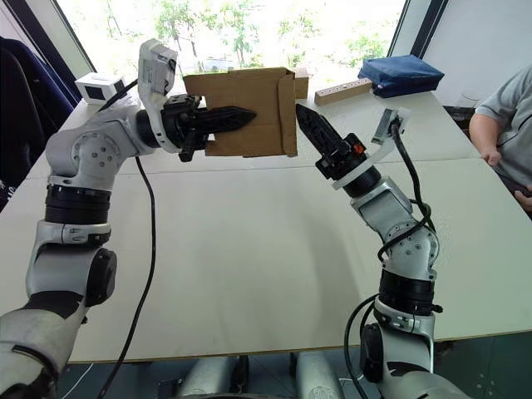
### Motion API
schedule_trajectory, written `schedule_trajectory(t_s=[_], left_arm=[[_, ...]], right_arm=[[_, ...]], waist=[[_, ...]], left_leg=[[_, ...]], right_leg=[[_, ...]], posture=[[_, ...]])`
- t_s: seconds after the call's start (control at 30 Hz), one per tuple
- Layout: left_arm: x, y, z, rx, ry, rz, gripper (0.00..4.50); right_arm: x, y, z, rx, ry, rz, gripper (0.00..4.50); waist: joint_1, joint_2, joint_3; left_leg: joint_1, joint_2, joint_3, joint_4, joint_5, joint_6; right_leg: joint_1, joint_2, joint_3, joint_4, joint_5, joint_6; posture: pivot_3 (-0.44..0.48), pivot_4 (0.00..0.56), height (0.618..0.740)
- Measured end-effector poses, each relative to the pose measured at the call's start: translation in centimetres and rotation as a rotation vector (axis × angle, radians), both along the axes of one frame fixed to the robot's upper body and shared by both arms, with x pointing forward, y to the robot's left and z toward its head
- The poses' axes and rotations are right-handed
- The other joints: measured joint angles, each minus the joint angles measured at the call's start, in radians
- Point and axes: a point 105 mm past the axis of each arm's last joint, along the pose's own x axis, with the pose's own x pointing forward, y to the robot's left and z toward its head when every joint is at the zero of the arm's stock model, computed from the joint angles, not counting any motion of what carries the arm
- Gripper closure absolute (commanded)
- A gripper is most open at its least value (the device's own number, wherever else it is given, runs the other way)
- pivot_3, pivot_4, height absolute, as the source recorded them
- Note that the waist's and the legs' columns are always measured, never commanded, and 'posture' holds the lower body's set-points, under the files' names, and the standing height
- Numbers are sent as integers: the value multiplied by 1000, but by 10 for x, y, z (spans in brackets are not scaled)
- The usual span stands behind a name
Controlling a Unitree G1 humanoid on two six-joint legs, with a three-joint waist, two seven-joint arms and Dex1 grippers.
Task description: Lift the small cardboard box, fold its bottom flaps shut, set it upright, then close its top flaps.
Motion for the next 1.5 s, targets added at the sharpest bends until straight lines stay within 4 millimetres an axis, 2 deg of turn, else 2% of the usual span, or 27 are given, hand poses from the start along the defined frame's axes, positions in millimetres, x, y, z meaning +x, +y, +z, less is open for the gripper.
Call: schedule_trajectory(t_s=[0.2,0.43,0.97,1.5], left_arm=[[-2,0,2,-15,20,-15,4500],[-2,2,2,-16,23,-12,4500],[-1,2,2,-20,34,0,4500],[1,-2,4,-55,24,9,4500]], right_arm=[[-3,10,4,143,31,79,2385],[-2,9,2,199,52,78,2385],[5,13,-3,149,66,4,2385],[-1,33,8,214,58,19,2385]], waist=[[-2,0,0],[-1,0,0],[-2,0,0],[-2,0,0]], left_leg=[[0,0,0,0,0,0],[0,0,0,0,0,0],[0,0,0,0,0,0],[0,0,0,0,0,-1]], right_leg=[[0,0,0,1,0,0],[0,0,0,1,0,0],[0,0,0,1,0,0],[-1,0,0,1,0,0]], posture=[[0,150,740],[0,150,740],[0,150,740],[0,150,740]])
